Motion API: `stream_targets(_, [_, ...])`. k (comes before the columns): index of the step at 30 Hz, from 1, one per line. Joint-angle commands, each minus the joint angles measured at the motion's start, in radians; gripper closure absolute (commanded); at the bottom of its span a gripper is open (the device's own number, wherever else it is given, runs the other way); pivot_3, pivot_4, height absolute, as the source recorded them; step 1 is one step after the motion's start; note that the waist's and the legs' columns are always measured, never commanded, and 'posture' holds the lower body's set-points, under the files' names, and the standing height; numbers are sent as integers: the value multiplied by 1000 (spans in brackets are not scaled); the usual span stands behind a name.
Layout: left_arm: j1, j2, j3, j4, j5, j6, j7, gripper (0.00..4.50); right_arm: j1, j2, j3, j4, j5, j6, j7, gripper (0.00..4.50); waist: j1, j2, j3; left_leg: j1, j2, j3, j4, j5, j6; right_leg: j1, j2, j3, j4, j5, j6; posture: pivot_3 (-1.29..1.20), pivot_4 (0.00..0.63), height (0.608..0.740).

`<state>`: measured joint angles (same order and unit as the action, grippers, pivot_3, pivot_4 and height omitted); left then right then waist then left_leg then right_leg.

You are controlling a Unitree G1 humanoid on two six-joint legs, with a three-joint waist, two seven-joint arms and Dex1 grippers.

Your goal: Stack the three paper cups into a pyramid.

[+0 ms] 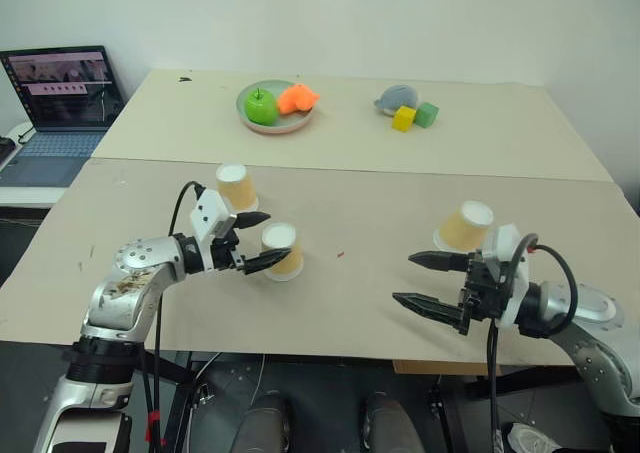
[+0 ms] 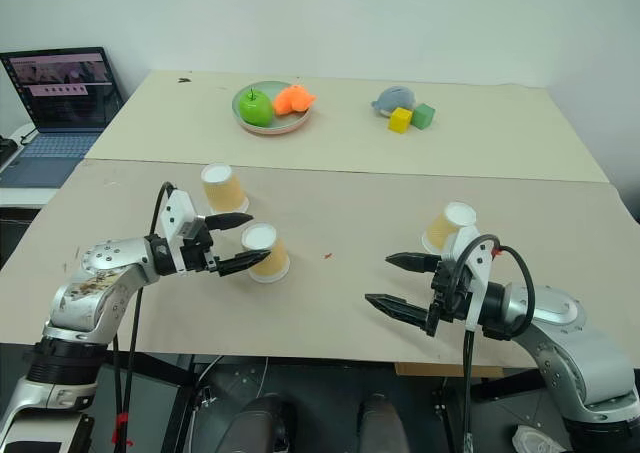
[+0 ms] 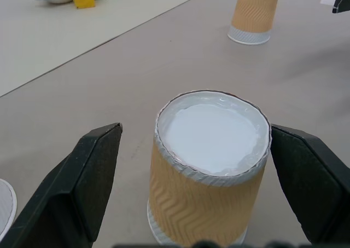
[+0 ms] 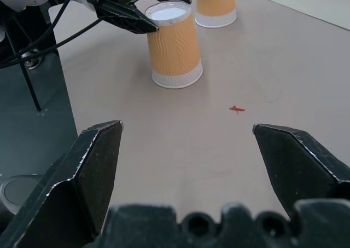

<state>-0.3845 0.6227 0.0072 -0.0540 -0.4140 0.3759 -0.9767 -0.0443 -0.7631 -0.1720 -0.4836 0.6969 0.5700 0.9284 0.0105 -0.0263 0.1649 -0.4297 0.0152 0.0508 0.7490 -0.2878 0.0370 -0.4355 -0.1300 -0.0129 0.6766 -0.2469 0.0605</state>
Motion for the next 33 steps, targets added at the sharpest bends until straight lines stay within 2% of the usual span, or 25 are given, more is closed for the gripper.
stream_targets(1, [-7,-2,9,-21,-8,-12,-7,50,-6,4,-41,-33,38,-5,-8,0,0,0,0,0,0,0,0,0,0,0,0,0,0,0,0,0,150,678])
stream_targets(3, [-5,-5,13,-23,-15,-11,-10,50,-6,2,-42,-33,43,-4,-12,0,0,0,0,0,0,0,0,0,0,0,0,0,0,0,0,0,150,678])
stream_targets(6, [-14,-4,15,-16,-16,7,-3,718,-10,0,-43,-33,52,-5,-19,0,0,0,0,0,0,0,0,0,0,0,0,0,0,0,0,0,150,678])
stream_targets(8, [-25,-5,10,-8,-9,8,2,1472,-12,-1,-44,-33,57,-4,-24,0,0,0,0,0,0,0,0,0,0,0,0,0,0,0,0,0,150,678])
stream_targets(15, [-107,-41,-21,49,8,-19,-4,1472,-33,-4,-44,-28,64,-1,-28,0,2,0,0,0,0,0,0,0,0,0,0,0,0,0,0,0,150,678])
stream_targets(20, [-266,-162,-74,161,35,-60,0,1472,-50,-5,-40,-21,59,1,-27,0,6,-1,0,-1,-1,-1,1,0,0,1,0,-1,0,0,0,0,150,678])
stream_targets(25, [-351,-254,-144,219,20,-54,-94,1472,-38,-15,-63,-49,82,20,-33,0,-1,-1,0,-1,-1,-1,1,0,0,1,0,-1,-1,0,1,0,150,678])
stream_targets(33, [-392,-305,-242,348,73,-111,-241,1472,35,-28,-128,-115,110,44,-71,0,1,-1,0,-1,-1,-1,1,0,0,1,0,-1,0,0,1,0,150,678])
